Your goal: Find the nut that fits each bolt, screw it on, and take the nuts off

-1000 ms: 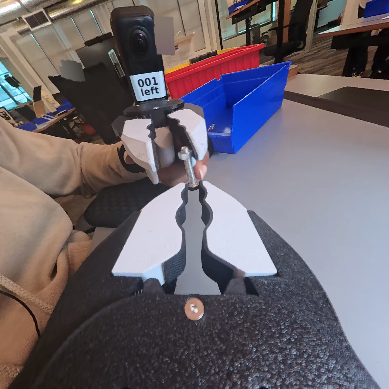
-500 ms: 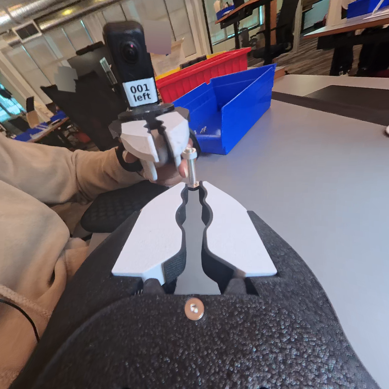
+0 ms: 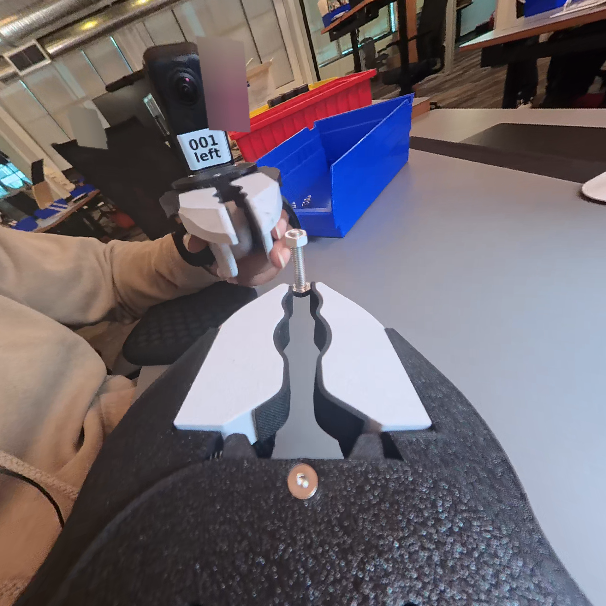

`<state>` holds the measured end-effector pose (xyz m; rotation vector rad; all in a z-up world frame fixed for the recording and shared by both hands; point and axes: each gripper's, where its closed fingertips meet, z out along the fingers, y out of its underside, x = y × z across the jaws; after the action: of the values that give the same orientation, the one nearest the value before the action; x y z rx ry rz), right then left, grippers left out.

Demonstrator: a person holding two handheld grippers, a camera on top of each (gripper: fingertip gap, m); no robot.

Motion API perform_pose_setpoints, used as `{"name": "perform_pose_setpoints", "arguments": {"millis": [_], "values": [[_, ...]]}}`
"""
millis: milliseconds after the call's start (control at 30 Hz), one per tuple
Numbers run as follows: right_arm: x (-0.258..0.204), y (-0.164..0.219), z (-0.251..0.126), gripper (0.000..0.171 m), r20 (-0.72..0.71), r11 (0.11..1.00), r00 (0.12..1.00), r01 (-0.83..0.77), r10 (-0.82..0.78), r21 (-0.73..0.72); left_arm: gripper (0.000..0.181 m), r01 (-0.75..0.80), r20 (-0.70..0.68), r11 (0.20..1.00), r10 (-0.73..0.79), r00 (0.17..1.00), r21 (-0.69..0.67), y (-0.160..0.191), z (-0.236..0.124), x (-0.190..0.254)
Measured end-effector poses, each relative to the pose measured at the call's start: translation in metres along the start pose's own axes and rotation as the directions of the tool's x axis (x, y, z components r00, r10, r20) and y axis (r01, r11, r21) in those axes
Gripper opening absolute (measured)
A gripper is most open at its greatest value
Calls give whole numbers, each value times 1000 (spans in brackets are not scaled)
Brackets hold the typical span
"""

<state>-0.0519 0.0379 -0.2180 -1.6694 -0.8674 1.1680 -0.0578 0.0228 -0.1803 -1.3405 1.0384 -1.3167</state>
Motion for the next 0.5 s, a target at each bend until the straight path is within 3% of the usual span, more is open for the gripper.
{"name": "perform_pose_setpoints", "arguments": {"millis": [200, 300, 367, 500], "values": [[-18, 12, 12, 10, 57, 998, 998, 45, -42, -52, 32, -21, 13, 999, 22, 1000, -32, 9, 8, 1], [-10, 8, 8, 10, 26, 999, 999, 32, -31, -35, 27, -17, -6, 999, 17, 1000, -45, 9, 7, 5], [-3, 3, 3, 10, 0, 1000, 1000, 10, -10, -15, 6, 3, -37, 1000, -3, 999, -12, 3, 2, 6], [-5, 5, 5, 10, 11, 1000, 1000, 9, -9, -19, 12, 10, 13, 1000, -10, 1000, 6, 1, 1, -3]]}}
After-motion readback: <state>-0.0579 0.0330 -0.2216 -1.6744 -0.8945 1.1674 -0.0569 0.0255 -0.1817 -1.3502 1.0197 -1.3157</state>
